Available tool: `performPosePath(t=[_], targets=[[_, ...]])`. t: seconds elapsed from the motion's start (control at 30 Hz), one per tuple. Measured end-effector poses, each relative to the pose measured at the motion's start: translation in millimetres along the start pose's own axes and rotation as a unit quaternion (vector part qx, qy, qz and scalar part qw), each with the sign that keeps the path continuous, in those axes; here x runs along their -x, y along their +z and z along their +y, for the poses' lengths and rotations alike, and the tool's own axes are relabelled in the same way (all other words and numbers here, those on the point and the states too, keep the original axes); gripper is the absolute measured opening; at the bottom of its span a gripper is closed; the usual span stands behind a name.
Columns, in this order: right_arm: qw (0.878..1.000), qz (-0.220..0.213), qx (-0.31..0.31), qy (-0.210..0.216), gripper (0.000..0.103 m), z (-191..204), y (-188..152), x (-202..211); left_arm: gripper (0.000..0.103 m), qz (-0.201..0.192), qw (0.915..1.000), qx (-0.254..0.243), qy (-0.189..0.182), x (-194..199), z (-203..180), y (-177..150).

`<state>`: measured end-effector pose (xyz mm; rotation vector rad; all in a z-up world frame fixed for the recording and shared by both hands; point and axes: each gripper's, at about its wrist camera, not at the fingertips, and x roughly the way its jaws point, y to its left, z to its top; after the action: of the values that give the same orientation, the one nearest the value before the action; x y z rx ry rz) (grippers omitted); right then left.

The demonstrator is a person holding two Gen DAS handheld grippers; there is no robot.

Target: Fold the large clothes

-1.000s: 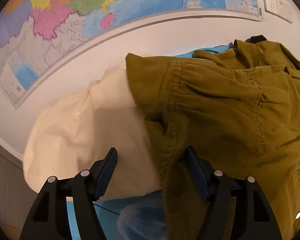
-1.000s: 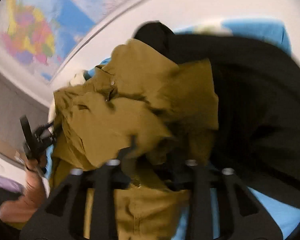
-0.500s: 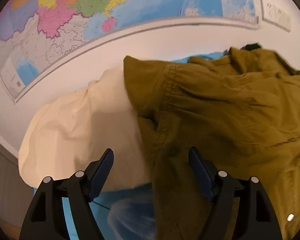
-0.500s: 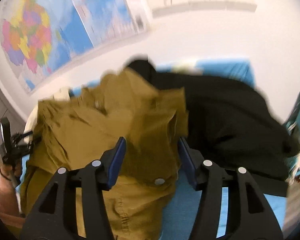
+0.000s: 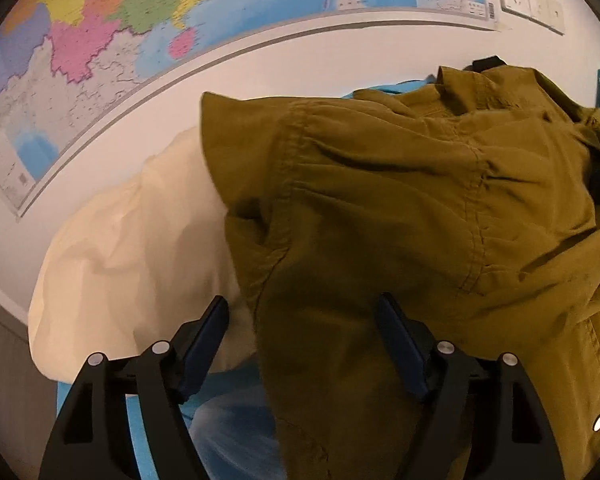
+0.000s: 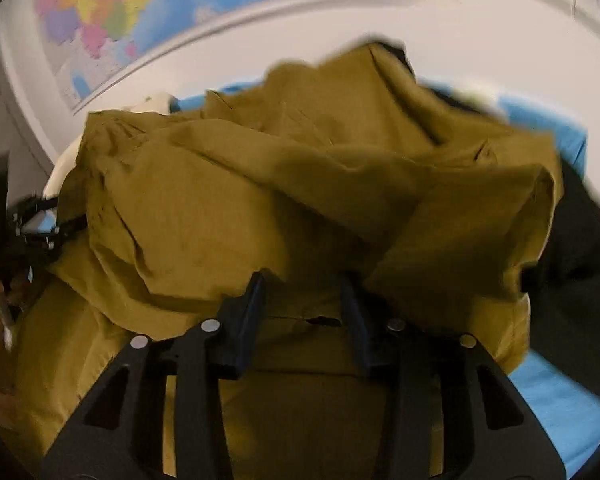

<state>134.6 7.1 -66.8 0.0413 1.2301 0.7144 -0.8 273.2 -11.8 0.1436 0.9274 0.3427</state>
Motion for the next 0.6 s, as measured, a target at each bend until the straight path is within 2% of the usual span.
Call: performPosePath(t=[0.07,0.13,0.23,0.33,0.47,0.6], targets=[[0.999,-0.023,-0.007,0.027,0.051,0,-3,23,0.075,-0.01,0.9998,0.01,-0.015,11,7,-3],[0.997,-0.049,-0.018,0.049,0.057,-3,-14,55,0.082,-0.02,0.9981,0.031,-0.05,28,23,-10],[0.993,-0.057,-0.057,0.085,0.066,-15,-41,94,0.083,-0.024,0.9916,0.058,-0.113,51,47,-29],[0.987,-0.047,-0.107,0.113,0.068,-22,-87,119,0.086,-0.018,0.9868,0.068,-0.146,65,60,-55],[0.979,-0.013,-0.164,0.116,0.068,-26,-148,135,0.088,0.015,0.9782,0.072,-0.194,67,58,-86],[0.972,-0.008,-0.189,0.136,0.068,-18,-186,148,0.089,0.045,0.9673,0.089,-0.233,70,58,-119]])
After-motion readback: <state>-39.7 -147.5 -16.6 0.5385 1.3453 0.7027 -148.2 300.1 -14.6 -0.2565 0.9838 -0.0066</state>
